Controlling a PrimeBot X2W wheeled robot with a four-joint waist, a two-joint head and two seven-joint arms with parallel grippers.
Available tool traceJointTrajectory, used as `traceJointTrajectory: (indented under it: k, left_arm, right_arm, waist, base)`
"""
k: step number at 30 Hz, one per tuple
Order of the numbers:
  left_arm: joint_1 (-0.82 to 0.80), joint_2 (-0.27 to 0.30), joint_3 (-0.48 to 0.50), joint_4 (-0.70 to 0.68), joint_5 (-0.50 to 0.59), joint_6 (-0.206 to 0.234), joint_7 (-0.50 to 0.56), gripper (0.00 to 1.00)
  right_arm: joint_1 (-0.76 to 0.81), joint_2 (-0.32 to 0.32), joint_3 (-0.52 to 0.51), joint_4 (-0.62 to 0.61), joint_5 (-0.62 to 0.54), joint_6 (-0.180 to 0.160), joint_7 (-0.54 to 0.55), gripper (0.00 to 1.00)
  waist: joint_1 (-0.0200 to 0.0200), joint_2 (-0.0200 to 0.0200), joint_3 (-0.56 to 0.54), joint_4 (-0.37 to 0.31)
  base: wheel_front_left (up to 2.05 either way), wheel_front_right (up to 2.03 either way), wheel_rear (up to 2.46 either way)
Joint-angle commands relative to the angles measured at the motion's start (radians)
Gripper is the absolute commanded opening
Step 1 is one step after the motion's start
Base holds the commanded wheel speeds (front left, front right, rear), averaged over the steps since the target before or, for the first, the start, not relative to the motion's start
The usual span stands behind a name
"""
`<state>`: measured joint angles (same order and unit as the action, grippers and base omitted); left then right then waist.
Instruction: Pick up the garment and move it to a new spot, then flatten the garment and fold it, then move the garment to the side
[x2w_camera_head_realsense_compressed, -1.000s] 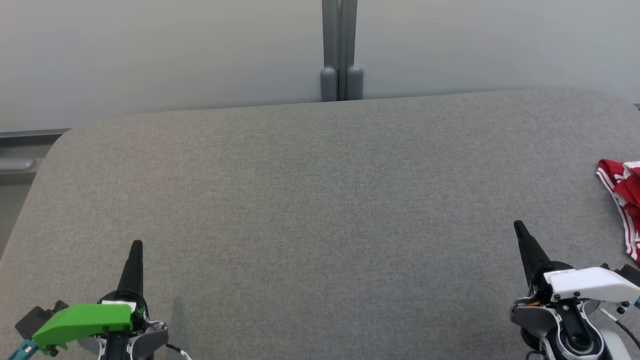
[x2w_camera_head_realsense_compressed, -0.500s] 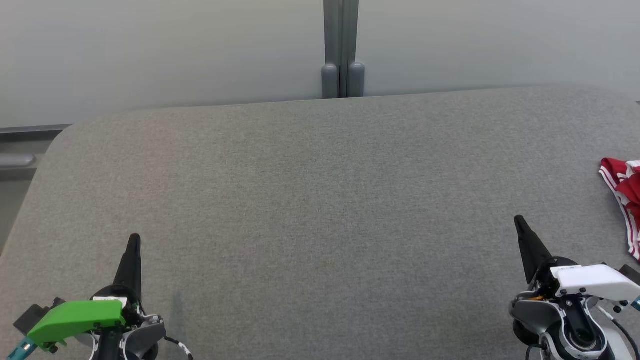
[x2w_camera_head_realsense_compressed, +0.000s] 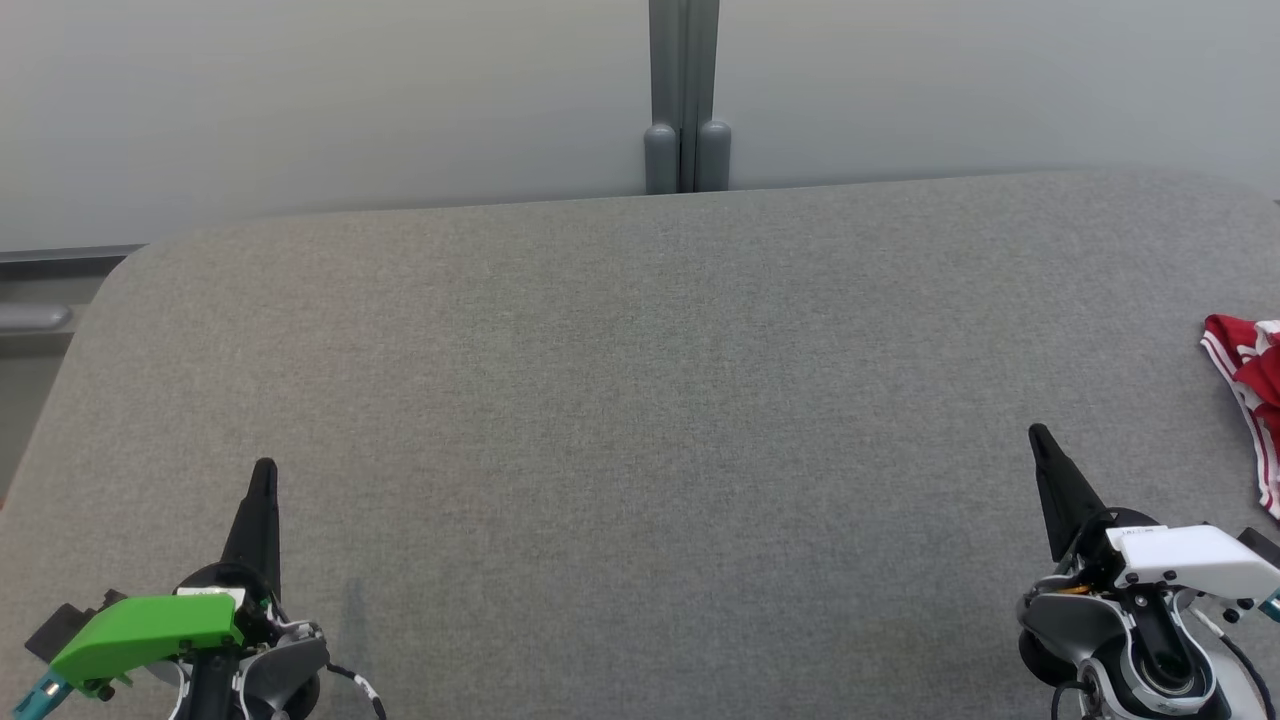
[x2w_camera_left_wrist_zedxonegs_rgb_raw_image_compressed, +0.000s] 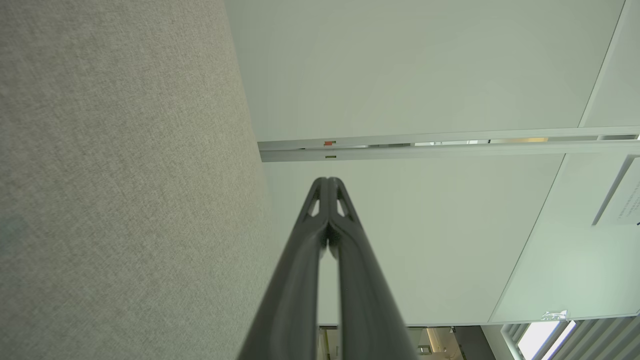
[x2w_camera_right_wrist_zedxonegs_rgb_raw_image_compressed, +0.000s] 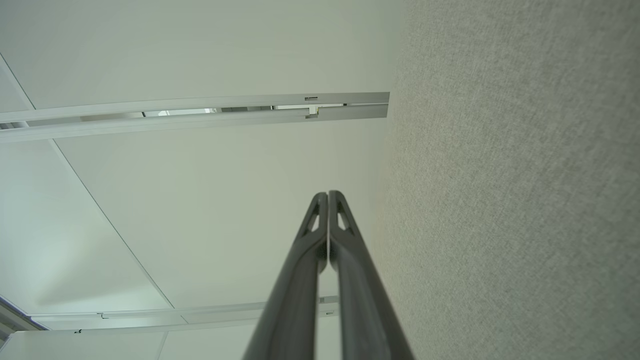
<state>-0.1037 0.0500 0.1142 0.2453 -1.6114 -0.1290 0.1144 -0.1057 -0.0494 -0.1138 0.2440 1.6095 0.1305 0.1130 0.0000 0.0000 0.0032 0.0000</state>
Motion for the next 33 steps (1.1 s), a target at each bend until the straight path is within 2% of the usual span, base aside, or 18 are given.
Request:
traceJointTrajectory:
  k: [1,33]
  left_arm:
    - [-0.011,0.0,0.003,-0.001,-0.002,-0.003,0.003,0.0]
    - [-0.011,0.0,0.002,-0.002,-0.003,-0.003,0.003,0.0]
  right_arm:
    - [-0.007,-0.001,-0.002,0.002,0.006,0.0,0.003,0.0]
    - [-0.007,-0.001,-0.001,0.002,0.006,0.0,0.002,0.0]
  waist:
    - [0.0,0.0,0.0,0.0]
    - [0.0,0.0,0.0,0.0]
  base:
    - [0.0,0.0,0.0]
    - [0.0,0.0,0.0]
